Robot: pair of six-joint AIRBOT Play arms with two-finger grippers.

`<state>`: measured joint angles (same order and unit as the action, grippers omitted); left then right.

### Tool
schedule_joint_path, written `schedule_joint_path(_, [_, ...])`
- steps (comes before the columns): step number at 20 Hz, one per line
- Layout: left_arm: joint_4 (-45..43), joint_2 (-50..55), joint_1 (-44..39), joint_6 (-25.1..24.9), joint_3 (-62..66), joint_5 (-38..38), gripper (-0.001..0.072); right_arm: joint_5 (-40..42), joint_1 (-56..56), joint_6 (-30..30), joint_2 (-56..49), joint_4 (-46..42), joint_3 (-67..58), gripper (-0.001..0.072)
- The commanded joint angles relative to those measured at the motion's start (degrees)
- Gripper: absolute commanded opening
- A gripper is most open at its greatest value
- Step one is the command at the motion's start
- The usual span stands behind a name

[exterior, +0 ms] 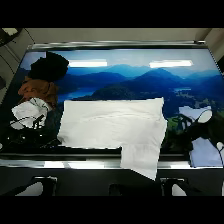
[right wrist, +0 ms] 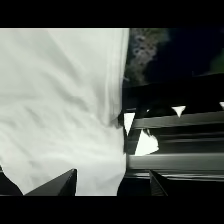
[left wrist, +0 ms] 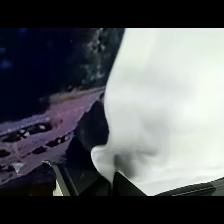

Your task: Fold the shirts.

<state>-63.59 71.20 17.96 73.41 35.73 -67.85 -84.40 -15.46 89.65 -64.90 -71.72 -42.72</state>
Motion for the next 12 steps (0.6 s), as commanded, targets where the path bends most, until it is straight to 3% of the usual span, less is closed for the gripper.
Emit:
schedule_joint_path(1, [0.42, -0.07, 0.07, -0.13, 0.00, -0.24, 0.0028, 8.68, 0.02, -0.98, 4.22, 5.25, 12.33, 0.0554])
schedule_joint_path(10, [0.63, -0.04, 0.07, 0.07, -0.02, -1.81, 0.0028, 18.62, 0.02, -3.37, 3.28, 7.45, 17.81, 0.0452])
schedule_joint_path(12, [1.18, -0.04, 0.07, 0.07, -0.02, -1.99, 0.0028, 17.38, 0.02, -3.63, 2.16, 7.85, 17.81, 0.0304])
